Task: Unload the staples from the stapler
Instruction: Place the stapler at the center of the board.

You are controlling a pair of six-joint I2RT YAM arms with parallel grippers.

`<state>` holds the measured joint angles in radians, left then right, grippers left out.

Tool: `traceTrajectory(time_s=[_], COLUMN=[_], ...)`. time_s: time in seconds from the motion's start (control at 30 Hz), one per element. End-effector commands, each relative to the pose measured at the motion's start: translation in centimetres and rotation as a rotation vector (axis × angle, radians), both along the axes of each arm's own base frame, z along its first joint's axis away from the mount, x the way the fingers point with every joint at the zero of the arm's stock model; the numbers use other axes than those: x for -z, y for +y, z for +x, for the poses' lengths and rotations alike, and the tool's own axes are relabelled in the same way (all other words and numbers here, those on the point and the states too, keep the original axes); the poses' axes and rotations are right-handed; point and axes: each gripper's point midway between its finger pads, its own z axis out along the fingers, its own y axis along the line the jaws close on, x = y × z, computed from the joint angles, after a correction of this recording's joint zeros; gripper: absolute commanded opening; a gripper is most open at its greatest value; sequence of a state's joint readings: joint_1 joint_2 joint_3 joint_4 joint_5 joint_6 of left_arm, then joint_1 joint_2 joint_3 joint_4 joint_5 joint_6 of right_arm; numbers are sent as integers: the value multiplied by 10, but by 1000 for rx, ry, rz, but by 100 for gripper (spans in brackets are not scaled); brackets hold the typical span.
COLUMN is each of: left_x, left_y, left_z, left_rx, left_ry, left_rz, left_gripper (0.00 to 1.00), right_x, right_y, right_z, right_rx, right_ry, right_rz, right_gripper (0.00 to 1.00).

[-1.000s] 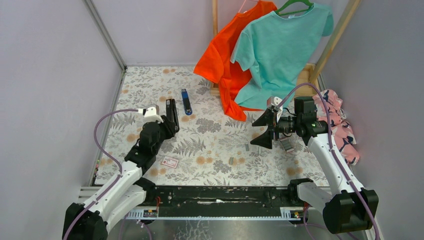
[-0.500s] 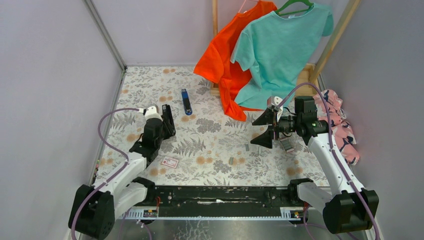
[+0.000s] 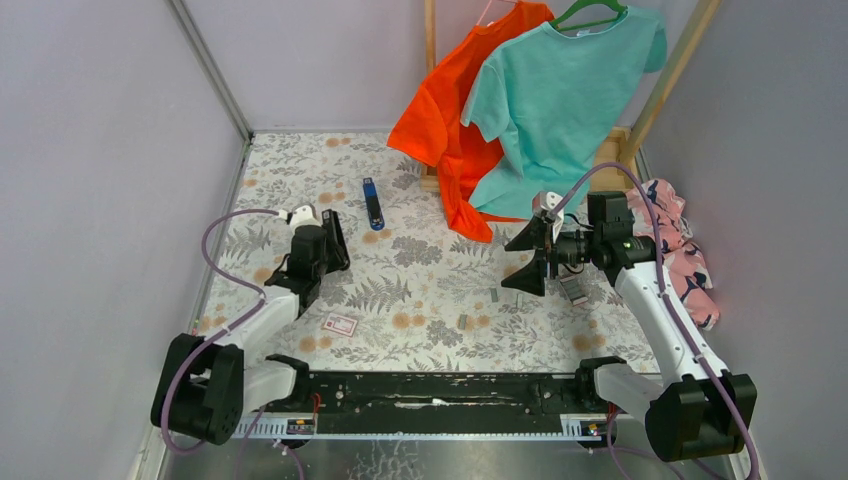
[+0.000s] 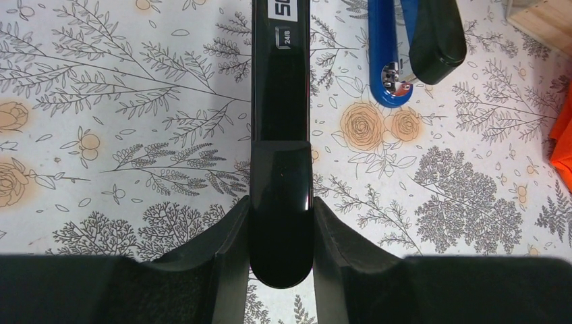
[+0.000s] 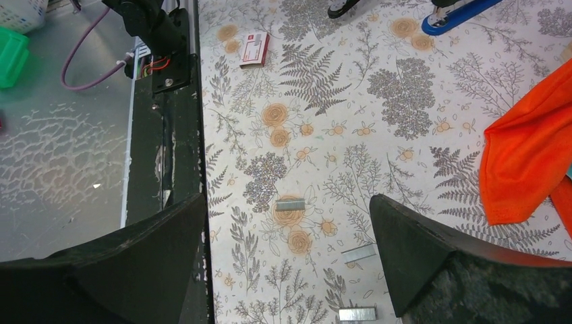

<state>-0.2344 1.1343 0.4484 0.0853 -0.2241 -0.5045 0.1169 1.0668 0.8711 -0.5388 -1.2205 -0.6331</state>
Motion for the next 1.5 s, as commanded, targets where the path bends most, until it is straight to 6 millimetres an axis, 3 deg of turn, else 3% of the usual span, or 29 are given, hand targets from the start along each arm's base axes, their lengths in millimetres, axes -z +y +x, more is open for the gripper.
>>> traceTrajectory(time_s=[0.0,0.77,1.47], left_x=[-40,9,27], left_y=[-7,-1,-2], left_z=[34,43,54], left_rx=[-22,-32,-15], left_ry=[-171,-30,32], left_rz=[-82,-96,-111], left_gripper=[0,0,0], right_x=[-15,-13,-10], right_y=[0,-2,-3], right_z=[1,6,8], right_rx=[-11,20,24], right_ry=[-62,-72,-66], right_rz=[6,-4,-17], right_gripper=[99,99,100])
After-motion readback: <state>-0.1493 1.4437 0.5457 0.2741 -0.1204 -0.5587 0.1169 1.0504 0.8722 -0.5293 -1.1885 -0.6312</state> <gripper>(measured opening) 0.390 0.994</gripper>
